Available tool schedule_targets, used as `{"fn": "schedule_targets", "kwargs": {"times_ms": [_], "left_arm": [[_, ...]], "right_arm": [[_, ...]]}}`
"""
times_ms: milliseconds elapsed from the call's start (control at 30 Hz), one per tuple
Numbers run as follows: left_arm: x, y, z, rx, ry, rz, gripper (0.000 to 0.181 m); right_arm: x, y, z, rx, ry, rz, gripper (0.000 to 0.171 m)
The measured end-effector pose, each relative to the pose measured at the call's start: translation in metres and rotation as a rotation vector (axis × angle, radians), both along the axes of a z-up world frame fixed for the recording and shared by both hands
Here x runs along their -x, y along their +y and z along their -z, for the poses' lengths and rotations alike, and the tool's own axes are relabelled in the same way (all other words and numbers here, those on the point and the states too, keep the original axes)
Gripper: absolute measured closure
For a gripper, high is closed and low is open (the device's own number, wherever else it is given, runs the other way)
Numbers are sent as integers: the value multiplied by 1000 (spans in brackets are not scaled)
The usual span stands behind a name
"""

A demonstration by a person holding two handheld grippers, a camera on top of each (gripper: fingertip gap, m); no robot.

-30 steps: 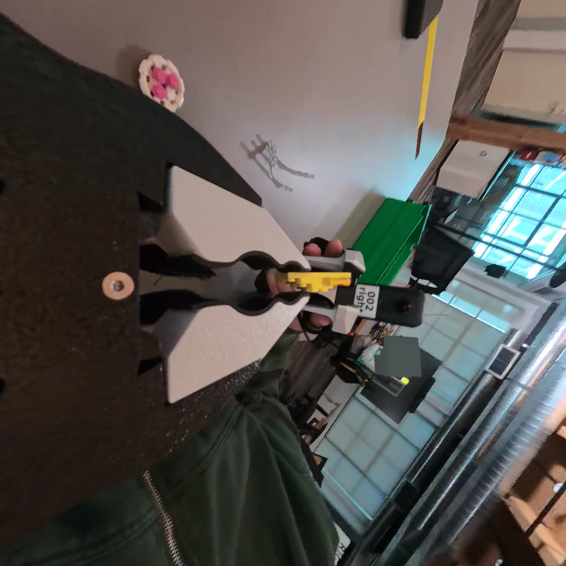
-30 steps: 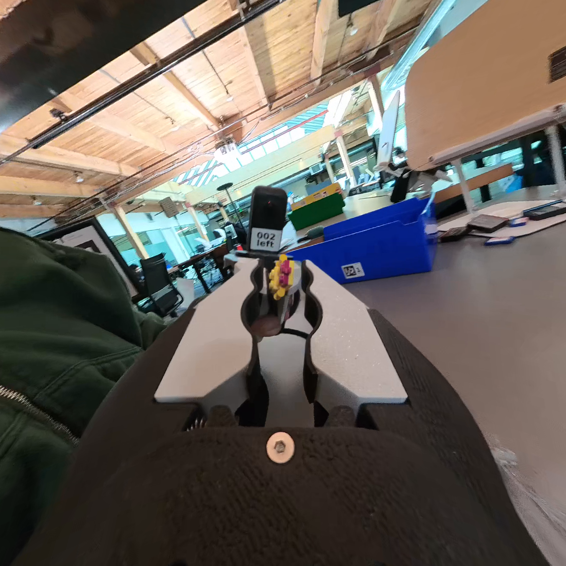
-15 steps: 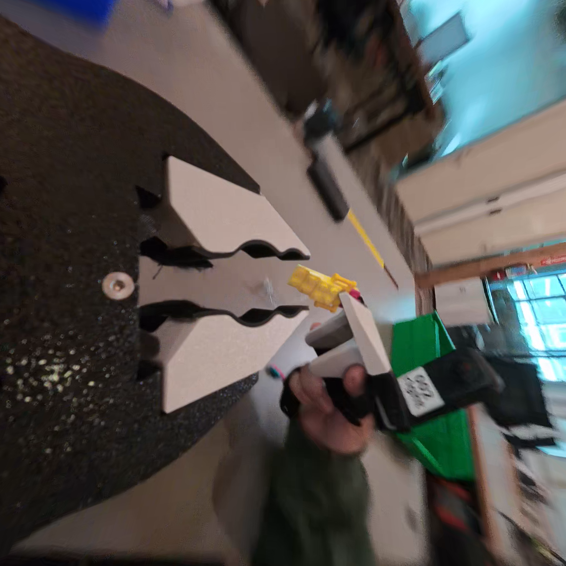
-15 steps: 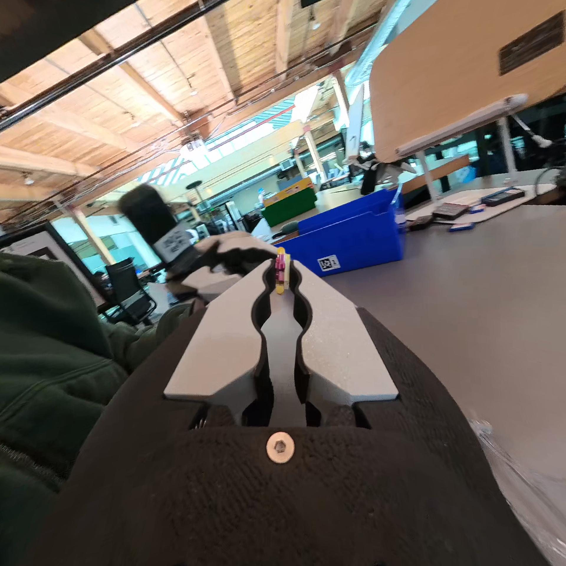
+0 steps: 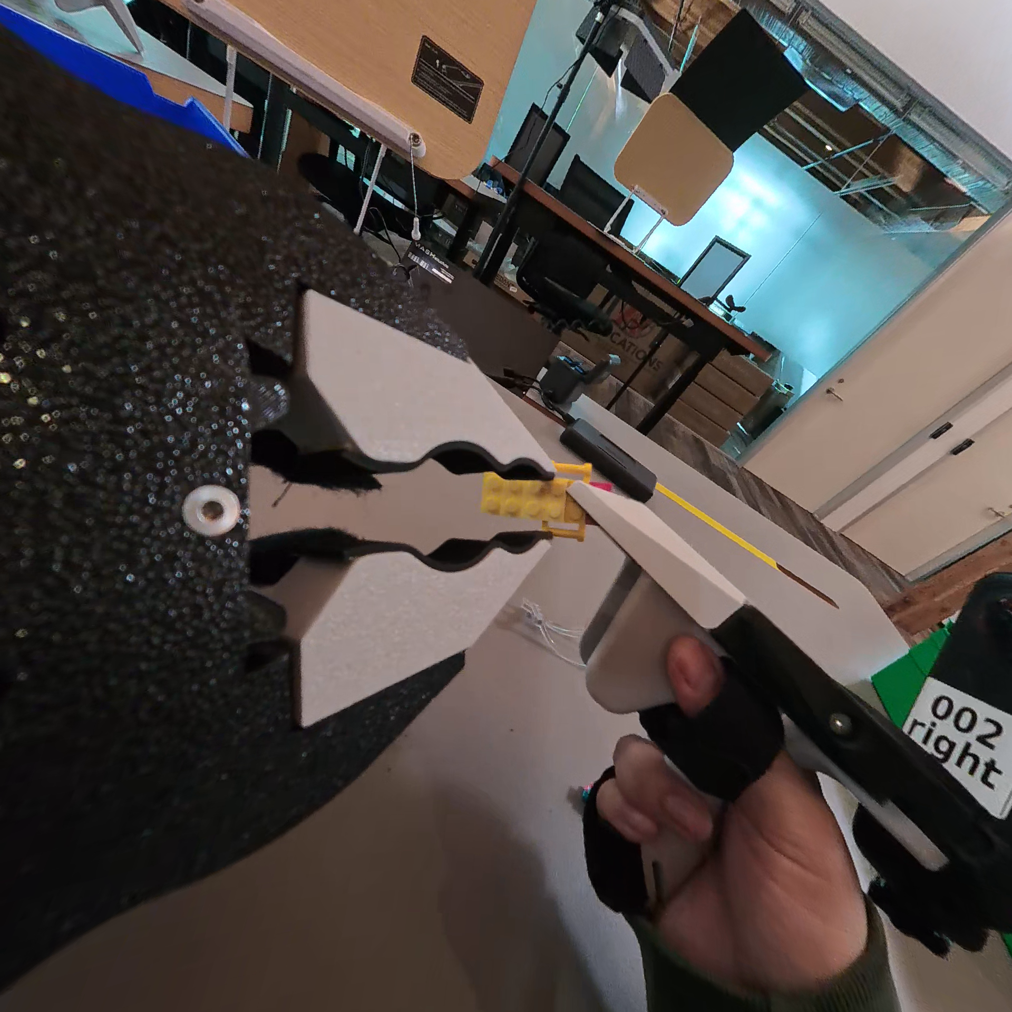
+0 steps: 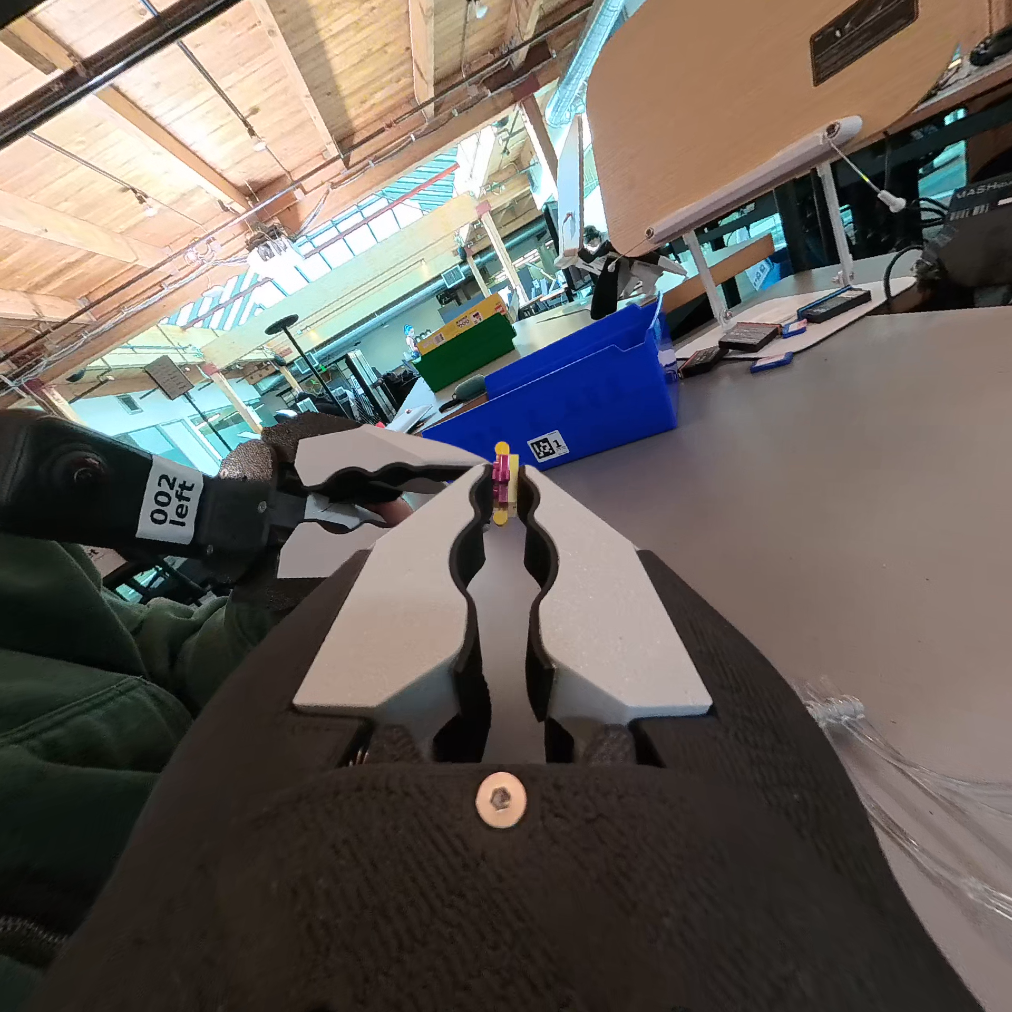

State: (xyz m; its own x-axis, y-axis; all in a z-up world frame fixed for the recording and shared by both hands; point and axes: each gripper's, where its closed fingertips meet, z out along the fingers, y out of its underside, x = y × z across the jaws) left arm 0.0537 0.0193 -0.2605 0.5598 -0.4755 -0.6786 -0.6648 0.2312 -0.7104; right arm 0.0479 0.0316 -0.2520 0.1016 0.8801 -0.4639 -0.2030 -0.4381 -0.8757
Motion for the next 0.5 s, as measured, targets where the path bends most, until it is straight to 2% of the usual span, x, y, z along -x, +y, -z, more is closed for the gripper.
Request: {"fn": "schedule_targets", "kwargs": {"times_ms": [433,500], "left_arm": [[2,3,6,147,-17,-15,171],[4,2,0,134,-66,-16,181]], "right_arm": [[1,0,5,-46,-55,-4,166],[0,-2,3,-77,-51,-13,166]]}}
